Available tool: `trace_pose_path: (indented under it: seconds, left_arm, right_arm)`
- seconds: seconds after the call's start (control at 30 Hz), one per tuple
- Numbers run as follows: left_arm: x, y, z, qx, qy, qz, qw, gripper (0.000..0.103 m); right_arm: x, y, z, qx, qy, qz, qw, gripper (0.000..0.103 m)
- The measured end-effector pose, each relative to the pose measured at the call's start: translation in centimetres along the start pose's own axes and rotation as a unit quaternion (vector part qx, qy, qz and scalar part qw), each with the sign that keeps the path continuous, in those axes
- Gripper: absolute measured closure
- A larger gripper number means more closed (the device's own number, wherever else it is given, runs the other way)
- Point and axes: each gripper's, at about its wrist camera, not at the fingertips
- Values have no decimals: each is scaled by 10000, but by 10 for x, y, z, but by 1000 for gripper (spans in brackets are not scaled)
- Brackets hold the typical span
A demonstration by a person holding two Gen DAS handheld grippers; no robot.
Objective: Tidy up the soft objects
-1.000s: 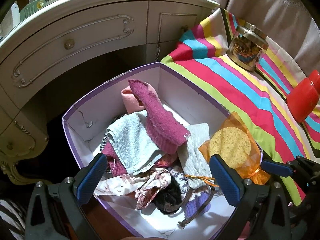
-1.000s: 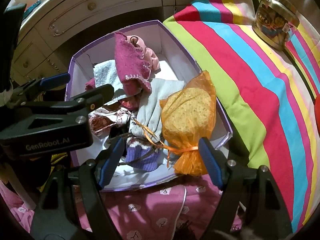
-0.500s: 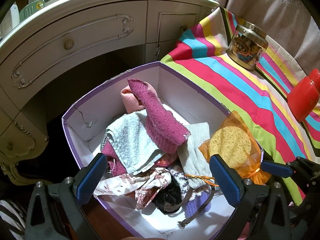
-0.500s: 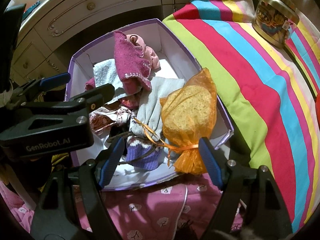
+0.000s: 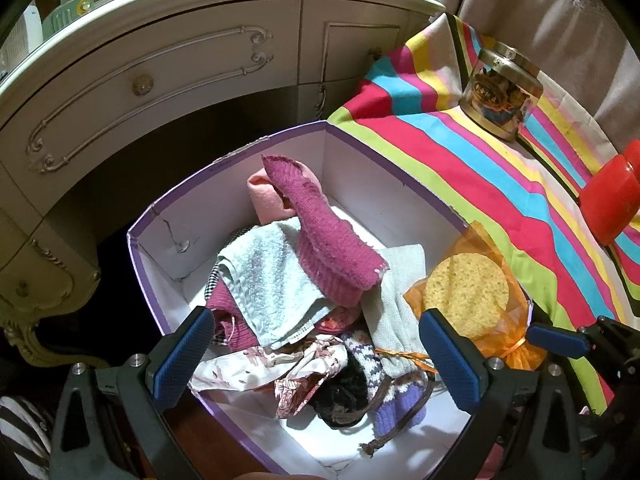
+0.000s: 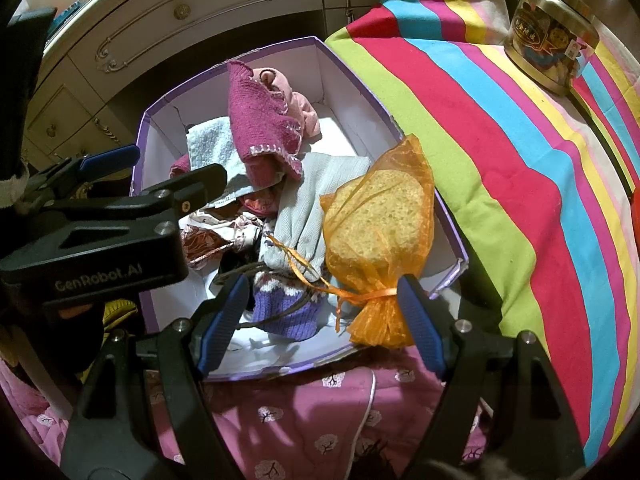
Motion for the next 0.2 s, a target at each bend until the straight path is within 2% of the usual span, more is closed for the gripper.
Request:
trace_pose_path:
  seconds: [0.2]
  left_arm:
    - [2,-1,-3,-208,-195,-16,9996,0]
  right_arm:
    - [1,0,0,-7,0,-7,10000,24]
Point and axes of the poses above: each gripper's, at about its wrist camera, not at the fingertips, and z roughly the way its jaws point, y to its left, x to its underside, and after that the axes turned 6 degrees about -z, right-handed
